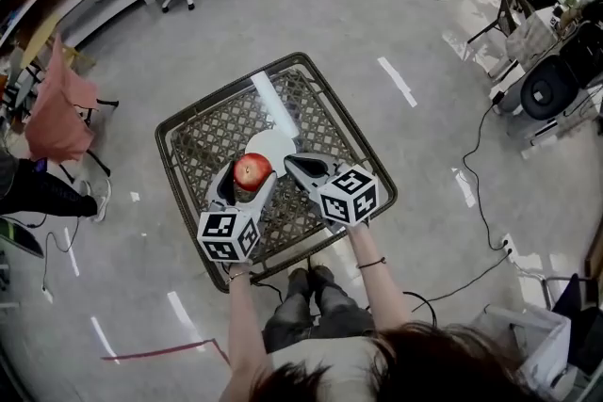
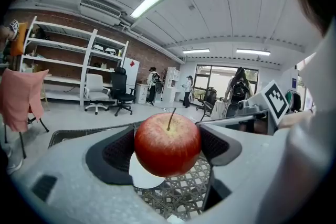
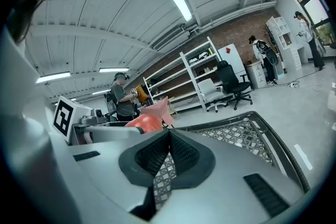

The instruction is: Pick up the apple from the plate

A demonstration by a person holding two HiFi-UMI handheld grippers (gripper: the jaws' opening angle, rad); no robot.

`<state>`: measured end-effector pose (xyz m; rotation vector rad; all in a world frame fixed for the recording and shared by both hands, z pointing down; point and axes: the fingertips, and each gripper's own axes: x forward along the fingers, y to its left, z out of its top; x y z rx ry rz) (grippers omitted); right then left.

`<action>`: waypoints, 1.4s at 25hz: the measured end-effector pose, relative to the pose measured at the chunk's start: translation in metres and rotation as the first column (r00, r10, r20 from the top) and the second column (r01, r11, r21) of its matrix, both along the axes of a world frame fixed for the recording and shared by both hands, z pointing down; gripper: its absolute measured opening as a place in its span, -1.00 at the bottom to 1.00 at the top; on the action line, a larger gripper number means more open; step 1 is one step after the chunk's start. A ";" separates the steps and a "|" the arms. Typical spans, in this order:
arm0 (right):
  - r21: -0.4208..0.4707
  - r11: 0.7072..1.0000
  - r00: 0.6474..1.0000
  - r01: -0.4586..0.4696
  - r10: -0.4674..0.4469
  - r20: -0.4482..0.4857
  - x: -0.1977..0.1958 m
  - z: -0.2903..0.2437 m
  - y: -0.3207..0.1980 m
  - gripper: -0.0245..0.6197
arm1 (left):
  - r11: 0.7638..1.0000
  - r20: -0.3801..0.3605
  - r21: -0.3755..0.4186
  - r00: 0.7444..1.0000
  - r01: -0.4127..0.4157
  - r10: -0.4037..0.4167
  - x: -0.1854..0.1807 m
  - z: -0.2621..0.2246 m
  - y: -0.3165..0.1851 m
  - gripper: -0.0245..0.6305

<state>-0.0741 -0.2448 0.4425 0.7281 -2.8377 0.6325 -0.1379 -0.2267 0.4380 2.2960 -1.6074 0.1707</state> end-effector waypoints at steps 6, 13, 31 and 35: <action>0.014 1.000 0.999 0.018 -0.018 0.027 -0.001 -0.015 0.011 -0.90 | 1.000 0.021 0.018 1.000 -0.019 0.018 -0.003 -0.016 0.012 0.26; 0.035 0.999 0.998 0.033 -0.035 0.044 0.002 -0.032 0.016 -0.90 | 0.999 0.032 0.039 0.999 -0.020 0.019 -0.009 -0.033 0.021 0.26; 0.109 0.992 0.995 0.068 -0.076 0.070 0.004 -0.075 0.045 -0.90 | 0.994 0.031 0.082 0.997 -0.073 0.071 0.007 -0.068 0.051 0.26; 0.117 0.991 0.994 0.069 -0.078 0.072 0.005 -0.077 0.049 -0.90 | 0.993 0.015 0.090 0.997 -0.075 0.074 0.009 -0.069 0.056 0.26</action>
